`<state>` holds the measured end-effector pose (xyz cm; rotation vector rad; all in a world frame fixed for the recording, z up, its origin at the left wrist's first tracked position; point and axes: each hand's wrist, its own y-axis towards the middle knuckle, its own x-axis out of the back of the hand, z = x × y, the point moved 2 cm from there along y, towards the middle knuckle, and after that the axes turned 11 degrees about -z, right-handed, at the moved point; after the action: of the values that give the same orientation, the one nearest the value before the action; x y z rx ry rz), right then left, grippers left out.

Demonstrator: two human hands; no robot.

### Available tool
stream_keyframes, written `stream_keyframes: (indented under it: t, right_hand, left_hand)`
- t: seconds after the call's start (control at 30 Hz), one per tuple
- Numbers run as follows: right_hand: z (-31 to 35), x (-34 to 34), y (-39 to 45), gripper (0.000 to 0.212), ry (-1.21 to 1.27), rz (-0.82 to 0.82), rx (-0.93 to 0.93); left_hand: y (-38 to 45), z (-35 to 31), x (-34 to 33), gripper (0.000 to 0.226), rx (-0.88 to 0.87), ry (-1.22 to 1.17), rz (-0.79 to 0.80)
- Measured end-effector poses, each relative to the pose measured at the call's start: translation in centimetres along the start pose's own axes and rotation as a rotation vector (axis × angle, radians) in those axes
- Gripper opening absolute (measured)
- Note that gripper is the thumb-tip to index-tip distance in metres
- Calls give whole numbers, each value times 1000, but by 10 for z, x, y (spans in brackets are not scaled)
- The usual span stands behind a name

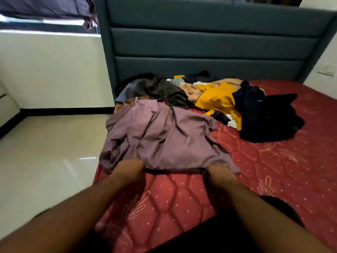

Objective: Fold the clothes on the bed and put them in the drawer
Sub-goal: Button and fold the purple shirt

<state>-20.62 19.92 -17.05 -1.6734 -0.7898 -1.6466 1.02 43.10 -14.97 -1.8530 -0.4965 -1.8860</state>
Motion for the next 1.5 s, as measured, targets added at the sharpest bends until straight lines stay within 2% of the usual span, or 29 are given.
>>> stream_keyframes:
  t: [0.1, 0.17, 0.2, 0.27, 0.33, 0.43, 0.53, 0.67, 0.73, 0.77, 0.83, 0.9, 0.97, 1.03, 1.1, 1.17, 1.27, 1.4, 1.5]
  right_hand:
    - [0, 10, 8, 29, 78, -185, 76]
    - [-5, 10, 13, 27, 99, -211, 80]
    - [-9, 5, 15, 24, 90, -174, 63]
    - [-16, -6, 17, 21, 72, -123, 11]
    - [-19, -4, 18, 20, 117, -151, -35]
    - [-16, -1, 23, 19, 150, -200, -52]
    - [-15, 0, 26, 8, 291, -244, -138]
    - [-21, 0, 25, 23, 593, -191, -274]
    - [-21, 6, 23, 24, 659, -284, -234]
    - [-20, 12, 21, 20, 625, -362, -174]
    - [-16, 28, 17, 6, 373, -511, -1]
    - [-13, 38, 10, 29, 81, -616, 185]
    - [-13, 48, 4, 18, -128, -653, 232]
    - [-14, 70, 3, 14, -216, -617, 146]
    - [-13, 108, 7, 19, -106, -568, -18]
    - [-6, 152, 18, 21, 129, -553, -159]
    - [6, 229, 34, 25, 340, -634, -224]
    - [10, 325, 41, 30, 394, -651, -193]
    - [9, 383, 37, 25, 427, -585, -185]
  left_hand:
    - [25, -15, -2, 28, -152, -293, -11]
    - [38, -13, -8, 26, -175, -366, -3]
    - [45, -9, -15, 25, -171, -383, -6]
    - [49, 2, -31, 35, -173, -366, -34]
    - [45, 13, -48, 42, -190, -314, -131]
    - [33, 20, -64, 32, -198, -139, -394]
    - [27, 26, -60, 25, -83, -60, -537]
    - [29, 43, -46, 15, 37, -141, -582]
    - [29, 44, -33, 12, 75, -245, -603]
    - [30, 45, -25, 18, 99, -315, -608]
    - [33, 45, -10, 25, 153, -405, -617]
    - [32, 43, 9, 21, 188, -404, -627]
    - [27, 43, 31, 14, 181, -317, -624]
    - [23, 50, 59, 7, 196, -215, -594]
    - [25, 63, 90, 13, 306, -229, -593]
    - [33, 73, 125, 20, 457, -389, -610]
    - [41, 75, 197, 24, 637, -640, -734]
    - [40, 78, 300, 23, 683, -746, -981]
    - [31, 88, 370, 24, 564, -536, -1042]
